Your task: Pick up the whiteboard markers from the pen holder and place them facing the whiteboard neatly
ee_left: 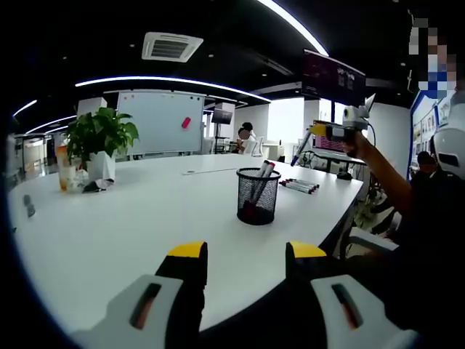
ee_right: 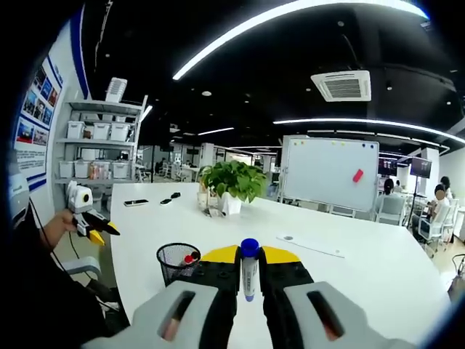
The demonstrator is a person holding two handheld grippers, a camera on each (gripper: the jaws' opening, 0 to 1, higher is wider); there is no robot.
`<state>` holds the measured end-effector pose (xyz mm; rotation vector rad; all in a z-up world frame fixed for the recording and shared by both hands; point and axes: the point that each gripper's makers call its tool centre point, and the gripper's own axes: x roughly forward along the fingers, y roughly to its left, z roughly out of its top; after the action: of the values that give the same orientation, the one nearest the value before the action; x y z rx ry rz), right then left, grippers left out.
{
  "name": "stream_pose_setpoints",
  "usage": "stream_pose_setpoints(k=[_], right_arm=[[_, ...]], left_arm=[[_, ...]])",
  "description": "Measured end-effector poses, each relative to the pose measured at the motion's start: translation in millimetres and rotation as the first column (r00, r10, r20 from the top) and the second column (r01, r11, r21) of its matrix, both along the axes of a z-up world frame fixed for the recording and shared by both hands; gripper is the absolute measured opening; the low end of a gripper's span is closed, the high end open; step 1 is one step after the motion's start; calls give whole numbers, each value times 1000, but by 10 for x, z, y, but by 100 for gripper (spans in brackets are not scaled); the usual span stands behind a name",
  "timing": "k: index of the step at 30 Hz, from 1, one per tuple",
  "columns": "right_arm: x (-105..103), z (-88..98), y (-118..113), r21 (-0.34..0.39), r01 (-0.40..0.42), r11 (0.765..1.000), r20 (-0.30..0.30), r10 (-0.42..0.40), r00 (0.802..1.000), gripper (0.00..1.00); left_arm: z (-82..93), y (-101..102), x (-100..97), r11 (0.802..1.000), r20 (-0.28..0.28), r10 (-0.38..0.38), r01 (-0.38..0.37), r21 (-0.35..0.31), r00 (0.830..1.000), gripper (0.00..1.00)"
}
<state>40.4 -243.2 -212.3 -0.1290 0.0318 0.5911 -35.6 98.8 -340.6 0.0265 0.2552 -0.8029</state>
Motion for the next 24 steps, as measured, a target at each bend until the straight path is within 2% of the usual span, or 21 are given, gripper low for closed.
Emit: stream_pose_setpoints(k=[7, 15, 19, 24], right_arm=[[-8, 12, -161, 10, 37, 999, 5, -37, 999, 13], [-25, 23, -231, 7, 54, 999, 11, -54, 998, 13], [-17, -6, -308, -11, 82, 997, 21, -82, 996, 13], [-10, -58, -431, 8, 114, 993, 13, -114, 993, 13]], left_arm=[[-17, -12, 7, 1000, -5, -2, 2, 2, 1000, 44], [-16, -21, 5, 1000, -3, -3, 3, 4, 1000, 44], [-24, -23, 5, 1000, -4, -3, 3, 4, 1000, 44], [-28, -19, 4, 1000, -6, -4, 4, 2, 1000, 44]])
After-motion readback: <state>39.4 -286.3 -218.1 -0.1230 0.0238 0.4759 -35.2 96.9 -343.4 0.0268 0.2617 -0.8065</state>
